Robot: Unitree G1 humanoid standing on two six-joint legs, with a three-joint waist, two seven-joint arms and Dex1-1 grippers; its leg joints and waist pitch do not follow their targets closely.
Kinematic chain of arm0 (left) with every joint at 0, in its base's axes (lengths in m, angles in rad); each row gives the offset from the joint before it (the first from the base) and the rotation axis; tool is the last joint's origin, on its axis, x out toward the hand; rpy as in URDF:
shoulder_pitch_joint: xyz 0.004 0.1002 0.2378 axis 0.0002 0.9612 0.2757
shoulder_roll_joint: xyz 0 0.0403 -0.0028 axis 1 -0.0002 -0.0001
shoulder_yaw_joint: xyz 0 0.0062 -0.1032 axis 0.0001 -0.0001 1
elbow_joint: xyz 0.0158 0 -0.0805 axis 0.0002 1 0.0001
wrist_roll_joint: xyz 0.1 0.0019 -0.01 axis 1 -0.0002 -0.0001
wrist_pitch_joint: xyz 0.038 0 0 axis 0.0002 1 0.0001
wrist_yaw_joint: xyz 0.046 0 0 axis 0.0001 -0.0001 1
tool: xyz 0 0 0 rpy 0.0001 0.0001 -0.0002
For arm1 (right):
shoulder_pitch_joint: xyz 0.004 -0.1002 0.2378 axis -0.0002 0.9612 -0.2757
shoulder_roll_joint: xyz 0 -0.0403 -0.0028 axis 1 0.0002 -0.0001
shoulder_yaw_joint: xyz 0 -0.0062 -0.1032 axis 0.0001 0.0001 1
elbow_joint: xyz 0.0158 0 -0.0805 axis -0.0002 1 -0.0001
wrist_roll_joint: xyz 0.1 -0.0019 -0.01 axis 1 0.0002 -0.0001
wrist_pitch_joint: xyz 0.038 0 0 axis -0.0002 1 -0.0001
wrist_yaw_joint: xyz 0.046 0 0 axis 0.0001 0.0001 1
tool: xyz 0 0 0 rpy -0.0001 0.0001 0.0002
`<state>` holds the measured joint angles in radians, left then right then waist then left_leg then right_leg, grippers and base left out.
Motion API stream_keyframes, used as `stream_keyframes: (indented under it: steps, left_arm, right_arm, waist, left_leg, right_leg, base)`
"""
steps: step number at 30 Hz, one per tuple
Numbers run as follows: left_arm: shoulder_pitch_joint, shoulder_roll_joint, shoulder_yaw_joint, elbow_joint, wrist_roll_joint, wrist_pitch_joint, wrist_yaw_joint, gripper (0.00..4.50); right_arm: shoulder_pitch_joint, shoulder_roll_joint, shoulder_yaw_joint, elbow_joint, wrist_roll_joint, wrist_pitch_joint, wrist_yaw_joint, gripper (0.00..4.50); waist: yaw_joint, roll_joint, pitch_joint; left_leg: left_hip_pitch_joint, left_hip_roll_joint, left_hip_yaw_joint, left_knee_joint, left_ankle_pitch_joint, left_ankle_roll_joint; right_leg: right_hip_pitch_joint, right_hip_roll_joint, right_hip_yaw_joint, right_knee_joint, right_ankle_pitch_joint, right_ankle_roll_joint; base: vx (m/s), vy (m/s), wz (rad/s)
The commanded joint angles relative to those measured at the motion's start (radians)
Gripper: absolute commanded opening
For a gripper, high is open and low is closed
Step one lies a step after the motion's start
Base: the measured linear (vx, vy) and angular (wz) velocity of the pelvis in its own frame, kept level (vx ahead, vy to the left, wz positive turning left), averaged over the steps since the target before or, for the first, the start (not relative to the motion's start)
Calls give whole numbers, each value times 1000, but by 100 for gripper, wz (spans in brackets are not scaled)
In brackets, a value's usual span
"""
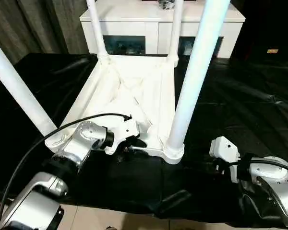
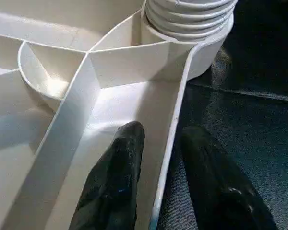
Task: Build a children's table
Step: Rotate table base, then rotate leg to tighten
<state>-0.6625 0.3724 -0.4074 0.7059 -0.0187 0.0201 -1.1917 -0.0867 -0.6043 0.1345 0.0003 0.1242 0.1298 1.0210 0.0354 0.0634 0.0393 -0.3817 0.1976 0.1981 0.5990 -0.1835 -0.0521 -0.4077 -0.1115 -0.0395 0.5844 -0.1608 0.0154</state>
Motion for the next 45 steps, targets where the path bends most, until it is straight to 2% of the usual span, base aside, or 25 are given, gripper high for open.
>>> stream_keyframes:
  steps: [1, 5, 6, 7, 9, 12, 15, 17, 18, 20, 22, 23, 26, 27, 28, 29, 31, 32, 33, 34, 37, 39, 40, 41, 45]
  left_arm:
    - [-7, 0, 3, 32, 7, 4, -27, 126]
    - [-11, 6, -9, 32, 11, 42, -67, 102]
    - [-6, 7, -10, 20, 4, 75, -77, 102]
    - [-3, 8, -10, 13, 2, 95, -83, 83]
    - [6, 12, -12, -6, -4, 143, -96, 74]
    - [54, 1, 9, -74, -16, 264, -27, 47]
    - [85, -9, 21, -109, -5, 301, 36, 34]
    - [112, -18, 33, -140, 3, 329, 95, 31]
    - [127, -23, 39, -158, 8, 344, 125, 24]
    - [160, -37, 53, -205, 23, 392, 191, 16]
    - [206, -62, 81, -287, 42, 478, 286, 13]
    - [206, -62, 81, -287, 42, 478, 286, 11]
    - [237, -74, 87, -357, 49, 494, 330, 9]
    - [244, -76, 86, -380, 52, 498, 349, 3]
    - [246, -77, 86, -386, 55, 503, 359, 3]
    - [248, -81, 87, -399, 60, 505, 375, 3]
    - [255, -90, 87, -429, 57, 499, 379, 3]
    - [256, -92, 88, -433, 55, 494, 377, 3]
    - [258, -96, 88, -440, 50, 488, 374, 3]
    - [259, -94, 84, -446, 44, 486, 363, 3]
    - [258, -82, 63, -446, 30, 453, 323, 0]
    - [254, -75, 52, -440, 26, 421, 304, 0]
    - [247, -71, 44, -431, 26, 408, 293, 0]
    - [243, -69, 42, -428, 28, 407, 289, 0]
    - [224, -65, 24, -409, 42, 376, 263, 0]
  right_arm:
    - [-3, -13, 1, -34, 11, 11, 1, 338]
    - [-4, -11, 0, -28, 7, 4, -6, 338]
    - [-7, -7, -3, -25, 6, 2, -13, 338]
    - [-9, -4, -7, -21, 4, 0, -20, 338]
    - [-18, 5, -17, -10, -1, -9, -43, 338]
    - [-56, 32, -56, 47, -37, -31, -145, 338]
    - [-71, 33, -70, 74, -55, -33, -184, 338]
    - [-77, 30, -78, 84, -55, -28, -194, 338]
    - [-78, 27, -81, 87, -54, -25, -198, 338]
    - [-80, 24, -86, 97, -61, -23, -213, 338]
    - [-87, 24, -87, 115, -74, -28, -241, 338]
    - [-87, 24, -87, 115, -74, -28, -241, 338]
    - [-99, 40, -81, 122, -74, -37, -244, 338]
    - [-103, 48, -76, 121, -66, -36, -239, 338]
    - [-104, 51, -74, 121, -64, -36, -238, 338]
    - [-110, 57, -70, 124, -63, -35, -240, 338]
    - [-120, 68, -63, 134, -57, -41, -241, 338]
    - [-123, 71, -62, 137, -55, -42, -242, 338]
    - [-127, 76, -60, 141, -53, -44, -243, 338]
    - [-134, 88, -61, 147, -38, -41, -237, 338]
    - [-164, 125, -71, 172, 17, -13, -210, 374]
    - [-185, 139, -70, 194, 24, -9, -201, 384]
    - [-204, 150, -63, 214, 30, -10, -184, 408]
    - [-214, 155, -58, 225, 34, -10, -172, 408]
    - [-260, 171, -20, 273, 41, 1, -106, 435]
  waist:
    - [4, -14, -61]
    - [4, -13, -62]
    - [4, -10, -62]
    - [3, -12, -62]
    - [2, -12, -62]
    - [-3, -11, -63]
    - [-4, -14, -63]
    - [-5, -12, -62]
    - [-7, -19, -59]
    - [-12, -18, -55]
    - [-23, -21, -51]
    - [-27, -20, -51]
    - [-46, -26, -48]
    - [-52, -26, -48]
    - [-58, -28, -49]
    - [-59, -26, -48]
    - [-62, -29, -46]
    - [-62, -32, -46]
    - [-61, -30, -46]
    - [-62, -36, -45]
    - [-62, -33, -47]
    - [-57, -33, -48]
    - [-55, -35, -50]
    - [-55, -34, -51]
    - [-41, -34, -49]
  left_leg:
    - [17, 23, -12, -80, -299, 57]
    - [17, 23, -12, -79, -290, 60]
    - [16, 23, -13, -79, -286, 61]
    - [16, 23, -12, -79, -285, 62]
    - [16, 23, -12, -79, -275, 65]
    - [14, 22, -12, -79, -253, 65]
    - [18, 21, -10, -76, -250, 73]
    - [15, 21, -10, -76, -254, 76]
    - [14, 21, -10, -78, -271, 76]
    - [14, 20, -12, -81, -308, 65]
    - [13, 20, -16, -86, -339, 51]
    - [14, 20, -17, -86, -347, 48]
    - [6, 13, -23, -89, -389, 42]
    - [8, 12, -25, -87, -408, 39]
    - [3, 9, -28, -87, -406, 41]
    - [2, 10, -30, -89, -407, 40]
    - [7, 7, -35, -88, -425, 42]
    - [10, 7, -34, -87, -430, 43]
    - [14, 6, -34, -86, -439, 43]
    - [16, 6, -33, -85, -440, 45]
    - [12, 9, -35, -90, -434, 49]
    - [16, 11, -33, -90, -433, 50]
    - [15, 11, -31, -89, -425, 53]
    - [13, 10, -32, -89, -419, 54]
    - [20, 13, -24, -87, -399, 56]
  right_leg:
    - [46, -22, 16, -62, -214, -245]
    - [47, -22, 16, -59, -203, -251]
    - [47, -22, 15, -59, -196, -254]
    - [47, -22, 15, -59, -189, -258]
    - [48, -22, 15, -58, -184, -260]
    - [49, -22, 15, -55, -166, -268]
    - [48, -20, 14, -59, -182, -264]
    - [50, -21, 15, -60, -204, -252]
    - [49, -20, 13, -65, -240, -240]
    - [50, -22, 12, -71, -320, -217]
    - [48, -20, 10, -79, -405, -176]
    - [47, -20, 10, -79, -415, -173]
    - [46, -18, 3, -90, -508, -132]
    - [42, -18, 1, -94, -542, -116]
    - [44, -18, -1, -94, -557, -101]
    - [44, -18, -1, -95, -558, -98]
    - [35, -15, -4, -101, -573, -92]
    - [33, -16, -3, -105, -581, -93]
    - [28, -16, -3, -107, -593, -94]
    - [25, -15, -2, -110, -585, -97]
    - [28, -14, 0, -100, -524, -122]
    - [26, -14, 4, -99, -491, -137]
    - [27, -13, 6, -94, -463, -152]
    - [29, -14, 6, -91, -450, -159]
    - [25, -15, 12, -90, -425, -177]
  base:
    - [0, 0, 0]
    - [0, 0, 0]
    - [0, 0, 0]
    - [0, 0, 0]
    - [0, 0, 0]
    - [0, 0, 0]
    - [0, 0, 0]
    - [0, 0, 0]
    - [0, 0, 0]
    - [0, 0, 0]
    - [0, 0, 0]
    - [0, 0, 0]
    - [0, 0, 0]
    - [0, 0, 0]
    - [0, 0, 0]
    - [0, 0, 0]
    - [0, 0, 0]
    - [0, 0, 0]
    - [0, 0, 0]
    - [0, 0, 0]
    - [0, 0, 0]
    - [0, 0, 0]
    - [0, 0, 0]
    - [0, 0, 0]
    - [0, 0, 0]
